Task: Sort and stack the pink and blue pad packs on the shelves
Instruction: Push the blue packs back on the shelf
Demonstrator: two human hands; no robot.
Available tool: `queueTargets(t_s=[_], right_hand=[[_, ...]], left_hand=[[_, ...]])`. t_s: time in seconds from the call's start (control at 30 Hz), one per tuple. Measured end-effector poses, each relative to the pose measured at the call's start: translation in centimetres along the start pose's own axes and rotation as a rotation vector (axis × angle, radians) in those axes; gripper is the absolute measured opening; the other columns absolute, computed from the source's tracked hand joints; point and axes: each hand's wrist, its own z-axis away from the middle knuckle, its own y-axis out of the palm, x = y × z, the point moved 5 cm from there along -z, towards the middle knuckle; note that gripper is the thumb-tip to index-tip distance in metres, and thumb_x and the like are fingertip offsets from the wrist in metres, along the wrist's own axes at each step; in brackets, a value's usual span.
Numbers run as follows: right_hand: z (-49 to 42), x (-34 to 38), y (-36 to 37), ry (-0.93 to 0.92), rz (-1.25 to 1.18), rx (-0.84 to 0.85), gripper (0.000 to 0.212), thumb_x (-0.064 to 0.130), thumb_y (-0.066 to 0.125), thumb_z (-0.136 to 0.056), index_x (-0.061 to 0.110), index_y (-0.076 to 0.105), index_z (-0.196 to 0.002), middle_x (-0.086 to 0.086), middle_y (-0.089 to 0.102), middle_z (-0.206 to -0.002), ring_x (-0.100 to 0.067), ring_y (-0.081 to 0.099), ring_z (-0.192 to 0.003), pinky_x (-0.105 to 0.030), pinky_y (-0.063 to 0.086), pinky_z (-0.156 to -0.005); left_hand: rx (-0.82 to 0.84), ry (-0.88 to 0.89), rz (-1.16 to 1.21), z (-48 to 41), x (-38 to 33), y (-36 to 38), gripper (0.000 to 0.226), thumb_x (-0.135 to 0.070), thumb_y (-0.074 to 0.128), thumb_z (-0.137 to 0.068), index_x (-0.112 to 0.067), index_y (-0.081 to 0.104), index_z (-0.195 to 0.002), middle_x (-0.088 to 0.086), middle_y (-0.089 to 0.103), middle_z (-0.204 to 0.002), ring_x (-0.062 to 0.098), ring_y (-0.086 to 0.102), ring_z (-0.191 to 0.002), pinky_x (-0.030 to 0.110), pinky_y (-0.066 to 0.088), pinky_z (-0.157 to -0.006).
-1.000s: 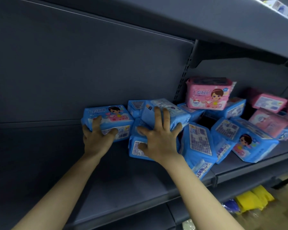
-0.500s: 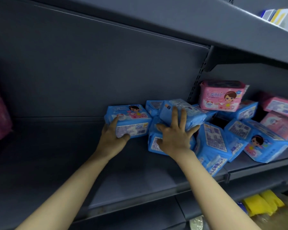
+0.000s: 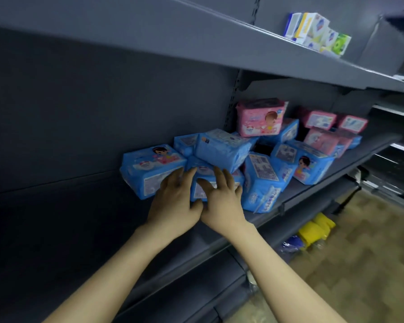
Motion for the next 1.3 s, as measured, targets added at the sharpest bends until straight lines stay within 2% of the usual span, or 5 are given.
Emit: queueTargets(t_s=[0.17, 0.33, 0.57, 0.7, 1.3], right_hand=[[3.2, -3.0, -2.0, 0.072, -0.035, -0.195, 0.059, 0.016, 0.049, -0.059, 0.009, 0.06, -0.117, -0.024, 0.051, -0.129, -0.045, 0.046, -0.119, -0.059, 0.043, -0.085], [5.9, -7.2, -3.7, 0.168, 0.054, -0.272, 0.053, 0.017, 0.054, -0.053, 0.01, 0.063, -0.105, -0.018, 0.061, -0.11, -0.041, 0.058, -0.103, -0.057, 0.051, -0.068], [8.7, -13.6, -5.5, 0.288, 0.066, -0.281, 0.054, 0.022, 0.064, -0.064, 0.009, 0.06, -0.116, -0.02, 0.055, -0.124, -0.043, 0.047, -0.119, -0.063, 0.043, -0.083], [9.3, -18.5, -6.6, 0.338, 0.11, -0.209, 0.06, 0.024, 0.06, -0.082, 0.019, 0.039, -0.138, -0.01, 0.029, -0.149, -0.029, 0.017, -0.14, -0.052, 0.025, -0.107], [7.4, -34.6, -8.6, 0.279, 0.059, -0.128, 0.062, 0.03, 0.054, -0.088, 0.023, 0.028, -0.143, -0.005, 0.021, -0.152, -0.025, 0.009, -0.141, -0.05, 0.018, -0.11]], left_hand=[[0.022, 0.198, 0.026, 0.1, -4.0, 2.5, 0.072, -0.021, 0.054, -0.085, -0.02, 0.017, -0.147, 0.003, 0.024, -0.151, 0.021, 0.025, -0.137, 0.032, 0.028, -0.109], [0.019, 0.37, -0.01, 0.1, -8.4, 4.7, 0.068, -0.024, 0.055, -0.079, -0.013, 0.032, -0.142, 0.01, 0.041, -0.139, 0.029, 0.039, -0.127, 0.041, 0.039, -0.1], [0.006, 0.545, -0.192, -1.0, -13.4, 9.2, 0.068, -0.019, 0.072, -0.069, -0.008, 0.047, -0.132, 0.018, 0.052, -0.126, 0.039, 0.049, -0.116, 0.049, 0.047, -0.083], [-0.018, 0.604, -0.315, -2.6, -16.5, 12.2, 0.075, -0.02, 0.084, -0.051, -0.004, 0.058, -0.12, 0.024, 0.061, -0.111, 0.047, 0.058, -0.104, 0.054, 0.052, -0.069], [-0.031, 0.474, -0.363, -9.1, -26.7, 22.2, 0.067, -0.02, 0.079, -0.06, -0.005, 0.057, -0.121, 0.025, 0.056, -0.12, 0.048, 0.049, -0.116, 0.057, 0.047, -0.08]])
